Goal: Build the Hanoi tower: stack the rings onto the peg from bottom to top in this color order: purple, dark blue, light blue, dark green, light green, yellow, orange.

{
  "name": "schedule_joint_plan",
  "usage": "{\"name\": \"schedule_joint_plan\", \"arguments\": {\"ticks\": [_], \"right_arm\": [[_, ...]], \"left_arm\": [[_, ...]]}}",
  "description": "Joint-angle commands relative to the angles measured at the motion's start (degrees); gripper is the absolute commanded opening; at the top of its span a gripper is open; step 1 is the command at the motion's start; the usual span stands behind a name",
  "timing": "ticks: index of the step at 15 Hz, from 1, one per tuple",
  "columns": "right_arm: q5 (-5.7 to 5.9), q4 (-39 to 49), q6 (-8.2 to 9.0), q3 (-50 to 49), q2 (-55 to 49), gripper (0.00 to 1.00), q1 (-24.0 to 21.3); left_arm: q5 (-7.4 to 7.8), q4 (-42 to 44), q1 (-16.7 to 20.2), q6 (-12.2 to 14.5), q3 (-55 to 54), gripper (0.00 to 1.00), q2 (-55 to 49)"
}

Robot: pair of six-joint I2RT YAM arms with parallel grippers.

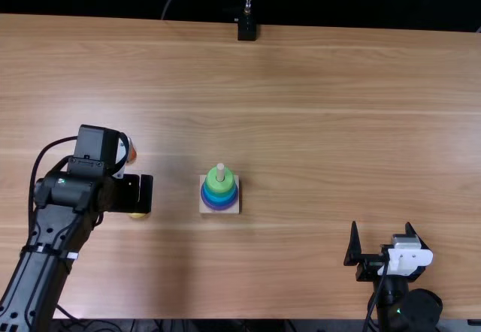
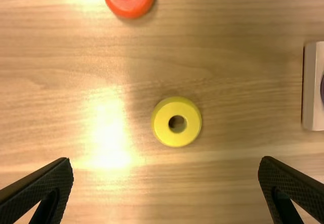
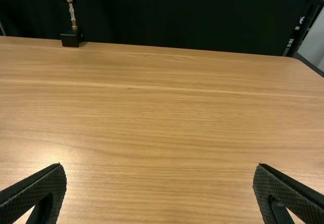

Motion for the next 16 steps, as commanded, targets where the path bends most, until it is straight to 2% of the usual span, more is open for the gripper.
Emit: {"name": "schedule_joint_plan", "arguments": {"ticks": [1, 4, 12, 16], "right_arm": [[0.15, -4.1, 0.12, -3.9, -0.7, 1.00, -0.4], [0.15, -4.1, 0.12, -3.9, -0.7, 1.00, -0.4], [0.15, -4.1, 0.12, -3.9, -0.7, 1.00, -0.4], [0.04, -4.1, 0.12, -3.9, -0.7, 1.00, -0.4]], "left_arm": [[0.35, 0.1, -0.1, 4.5, -0.4, 1.00, 3.3], [0.24, 0.3, -0.5, 5.3, -0.3, 1.00, 8.6], [0.14, 1.0, -2.0, 5.4, 0.5, 1.00, 18.0], [0.67, 1.1, -2.1, 5.4, 0.5, 1.00, 20.1]]}}
